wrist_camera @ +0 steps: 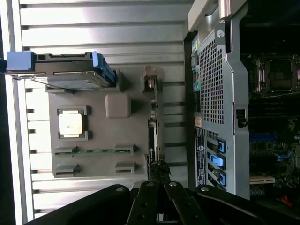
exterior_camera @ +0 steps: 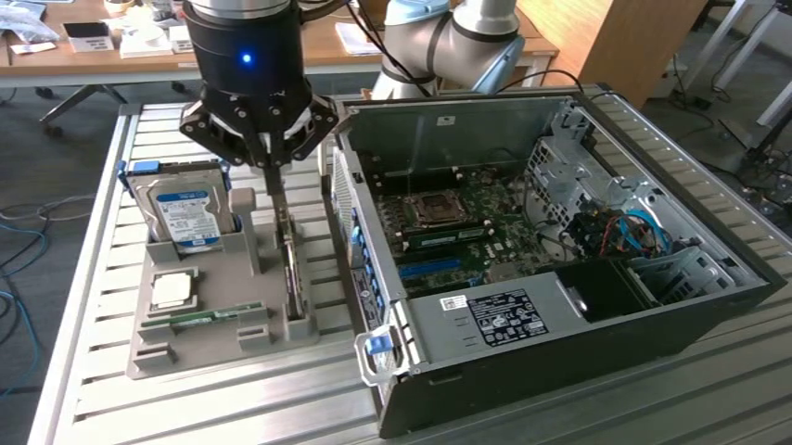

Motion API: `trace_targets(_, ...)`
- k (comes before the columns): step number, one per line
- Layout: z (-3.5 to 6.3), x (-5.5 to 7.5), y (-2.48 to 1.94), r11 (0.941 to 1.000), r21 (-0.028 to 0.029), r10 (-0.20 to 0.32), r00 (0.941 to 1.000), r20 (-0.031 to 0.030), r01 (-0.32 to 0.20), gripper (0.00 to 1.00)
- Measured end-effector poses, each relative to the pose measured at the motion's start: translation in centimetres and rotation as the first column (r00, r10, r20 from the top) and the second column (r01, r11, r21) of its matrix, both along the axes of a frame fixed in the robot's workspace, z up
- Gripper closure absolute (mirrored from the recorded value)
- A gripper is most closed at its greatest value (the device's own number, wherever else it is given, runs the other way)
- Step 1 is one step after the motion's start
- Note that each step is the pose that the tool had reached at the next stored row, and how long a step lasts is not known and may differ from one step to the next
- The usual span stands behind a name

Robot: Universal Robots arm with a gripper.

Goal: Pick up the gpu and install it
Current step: 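Reach for the gpu, then pick up the gpu and move the gpu toward the slot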

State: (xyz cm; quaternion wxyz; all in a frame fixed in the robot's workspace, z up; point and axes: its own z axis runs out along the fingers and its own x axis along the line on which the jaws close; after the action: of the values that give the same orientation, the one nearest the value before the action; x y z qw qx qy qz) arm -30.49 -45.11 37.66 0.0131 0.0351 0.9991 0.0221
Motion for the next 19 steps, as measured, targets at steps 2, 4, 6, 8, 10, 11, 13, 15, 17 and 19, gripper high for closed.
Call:
trace_targets(2,-0.02,-0.1,-0.06,1.0,0.0,0.0,1.0,0.0,0.0,0.89)
trace_targets(4,-0.03,-0.19,-0.17,1.0,0.0,0.0,1.0,0.0,0.0,0.89)
trace_targets(6,-0.05,-0.29,-0.25,1.0,0.0,0.0,1.0,0.0,0.0,0.89)
trace_targets(8,-0.06,-0.33,-0.28,1.0,0.0001,0.0,1.0,0.0001,0.0,0.89)
trace_targets(10,-0.05,-0.34,-0.28,1.0,0.0,0.0,1.0,0.0,0.0,0.89)
trace_targets(11,-0.05,-0.34,-0.28,1.0,0.0,0.0,1.0,0.0,0.0,0.89)
trace_targets(13,-0.06,-0.34,-0.28,1.0,0.0001,0.0,1.0,0.0,0.0,0.89)
trace_targets(15,-0.05,-0.34,-0.28,1.0,0.0,0.0,1.0,0.0,0.0,0.89)
trace_targets(17,-0.05,-0.34,-0.28,1.0,0.0,0.0,1.0,0.0,0.0,0.89)
trace_targets(19,-0.06,-0.34,-0.28,1.0,0.0001,0.0,1.0,0.0,0.0,0.89)
